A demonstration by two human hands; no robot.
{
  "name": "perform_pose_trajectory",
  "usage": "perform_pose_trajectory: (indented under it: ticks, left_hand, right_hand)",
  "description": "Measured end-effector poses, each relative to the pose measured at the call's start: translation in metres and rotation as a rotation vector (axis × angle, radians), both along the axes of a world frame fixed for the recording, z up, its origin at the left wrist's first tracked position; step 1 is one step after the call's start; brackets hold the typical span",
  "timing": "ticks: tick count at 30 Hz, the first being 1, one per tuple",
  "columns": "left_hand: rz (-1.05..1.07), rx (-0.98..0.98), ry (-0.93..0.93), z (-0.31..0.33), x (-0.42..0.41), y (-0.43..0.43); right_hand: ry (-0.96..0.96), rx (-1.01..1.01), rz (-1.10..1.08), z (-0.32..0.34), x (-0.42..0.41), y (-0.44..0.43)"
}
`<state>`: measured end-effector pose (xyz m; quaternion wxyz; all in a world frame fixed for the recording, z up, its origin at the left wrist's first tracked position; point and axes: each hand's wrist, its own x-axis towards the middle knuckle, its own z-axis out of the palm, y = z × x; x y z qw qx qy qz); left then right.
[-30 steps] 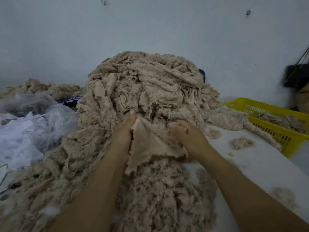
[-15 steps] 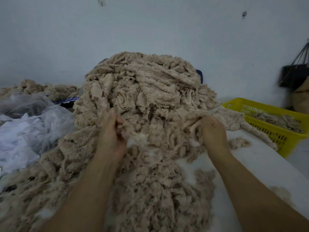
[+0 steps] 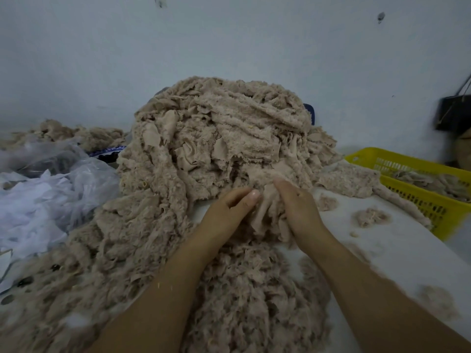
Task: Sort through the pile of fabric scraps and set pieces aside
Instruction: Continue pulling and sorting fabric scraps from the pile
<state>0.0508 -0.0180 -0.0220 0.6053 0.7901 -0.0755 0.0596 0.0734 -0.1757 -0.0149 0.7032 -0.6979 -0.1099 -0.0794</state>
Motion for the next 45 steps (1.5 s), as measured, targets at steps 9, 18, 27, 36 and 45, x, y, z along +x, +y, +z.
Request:
perform_pose_trajectory:
  ticks: [9,18,27,36,45]
  left_hand:
    - [0.28,0.032,0.001,-0.008,0.017,0.013]
    - [0.337,0.465,-0.105,-0.014,0.019,0.021]
    - [0.315,0.611,-0.148,-0.022,0.023,0.019]
    - [0.271,0.625,-0.07,-0.03,0.03,0.015]
    - [0.5,0.083,-0.106,-0.015,0.02,0.029]
  right_hand:
    - [0.166,0.273,0.096,0.004,0.006,0.0]
    - [0.018,0.288,-0.125,0.011,0.015,-0.015]
    - [0.17,0.033,-0.437,-0.02,0.033,-0.033]
    - [-0.054,-0.596,-0.169,-0.021,0.024,-0.016]
    - [-0.048,-0.093,-0.559,-0.013,0.022,-0.026]
